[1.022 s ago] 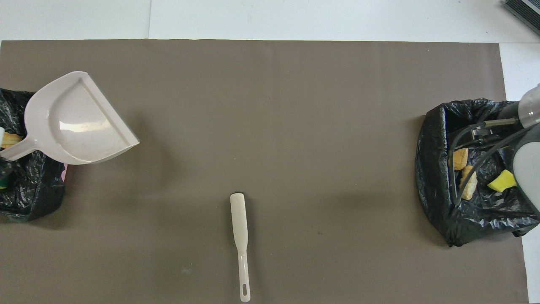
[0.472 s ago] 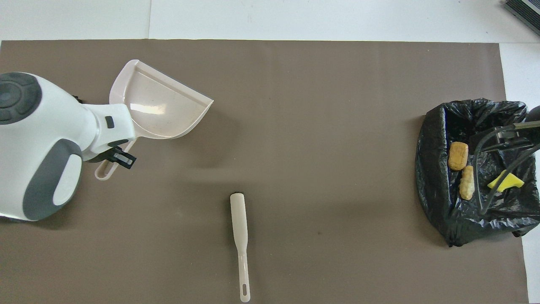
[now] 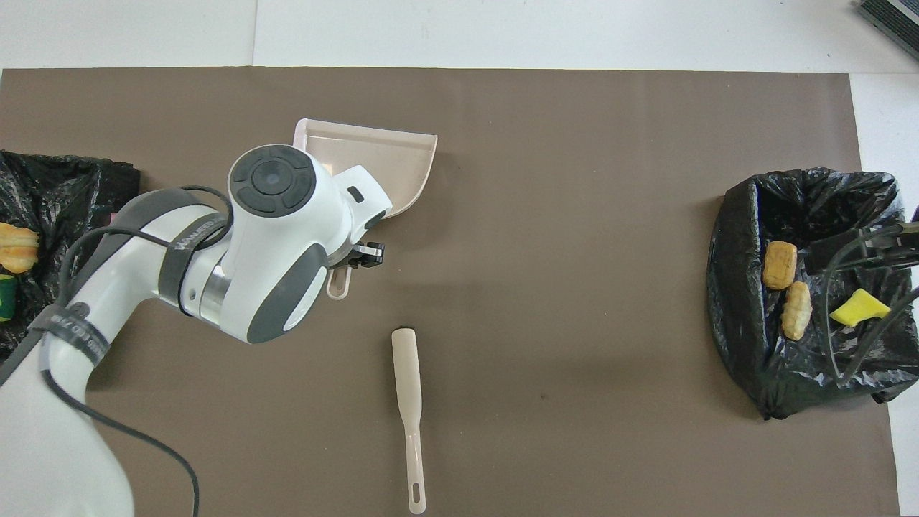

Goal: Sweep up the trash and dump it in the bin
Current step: 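Bring the empty dustpan back over the table with the left gripper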

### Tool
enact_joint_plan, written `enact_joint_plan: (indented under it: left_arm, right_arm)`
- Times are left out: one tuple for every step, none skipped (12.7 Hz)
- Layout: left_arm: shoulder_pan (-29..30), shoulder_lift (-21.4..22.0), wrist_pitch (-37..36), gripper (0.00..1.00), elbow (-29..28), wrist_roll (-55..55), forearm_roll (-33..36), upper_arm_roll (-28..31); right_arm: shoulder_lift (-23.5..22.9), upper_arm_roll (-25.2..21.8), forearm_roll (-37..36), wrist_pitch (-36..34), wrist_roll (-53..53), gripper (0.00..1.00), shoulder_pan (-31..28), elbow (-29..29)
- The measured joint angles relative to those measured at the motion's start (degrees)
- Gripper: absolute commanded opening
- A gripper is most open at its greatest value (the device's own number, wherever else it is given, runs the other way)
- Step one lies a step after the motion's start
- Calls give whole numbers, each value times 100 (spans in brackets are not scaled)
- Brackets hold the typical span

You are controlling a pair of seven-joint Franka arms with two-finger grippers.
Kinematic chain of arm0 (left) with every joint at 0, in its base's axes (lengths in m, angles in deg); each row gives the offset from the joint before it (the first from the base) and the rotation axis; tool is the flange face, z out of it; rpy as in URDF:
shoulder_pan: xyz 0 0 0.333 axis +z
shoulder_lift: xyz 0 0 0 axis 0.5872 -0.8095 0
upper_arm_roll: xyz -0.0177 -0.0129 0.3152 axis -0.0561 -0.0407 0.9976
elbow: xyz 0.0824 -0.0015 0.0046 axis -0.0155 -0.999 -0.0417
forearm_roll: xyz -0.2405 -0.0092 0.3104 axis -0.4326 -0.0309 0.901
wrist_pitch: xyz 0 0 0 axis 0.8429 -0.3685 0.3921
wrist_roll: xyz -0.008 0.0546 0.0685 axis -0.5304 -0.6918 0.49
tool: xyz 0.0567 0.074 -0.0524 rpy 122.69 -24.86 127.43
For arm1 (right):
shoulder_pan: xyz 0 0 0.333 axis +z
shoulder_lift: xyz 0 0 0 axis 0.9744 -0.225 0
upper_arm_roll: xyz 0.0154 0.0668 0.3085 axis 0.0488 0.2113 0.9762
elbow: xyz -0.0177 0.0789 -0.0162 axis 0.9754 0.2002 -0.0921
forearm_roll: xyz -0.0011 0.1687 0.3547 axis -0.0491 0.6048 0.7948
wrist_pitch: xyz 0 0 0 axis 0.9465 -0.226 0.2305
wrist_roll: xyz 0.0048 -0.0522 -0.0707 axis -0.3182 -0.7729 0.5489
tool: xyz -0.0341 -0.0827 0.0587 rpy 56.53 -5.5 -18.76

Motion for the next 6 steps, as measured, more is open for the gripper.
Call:
enact_joint_plan:
  left_arm:
    - [-82,-236,1,0,244,240,0,-18]
    - [-133,-428,2,0,452,397,0,-19]
    - [-152,-580,2,0,630,486,0,-17]
    - [-169,-739,2,0,817,589,18,-14]
    - [-193,-933,1,0,1035,756,106,-19]
    - [-227,-1155,-1,0,1284,937,248,-21]
  right_arm:
    - [0,-2,26,-34,0,100,0,5]
    - [1,-3,36,-127,0,100,-1,24]
    - [3,-5,42,-188,0,100,-3,53]
    - [4,-6,44,-198,0,100,-4,73]
    - [6,-6,44,-198,0,100,-3,81]
    - [6,-6,45,-198,0,100,-2,81]
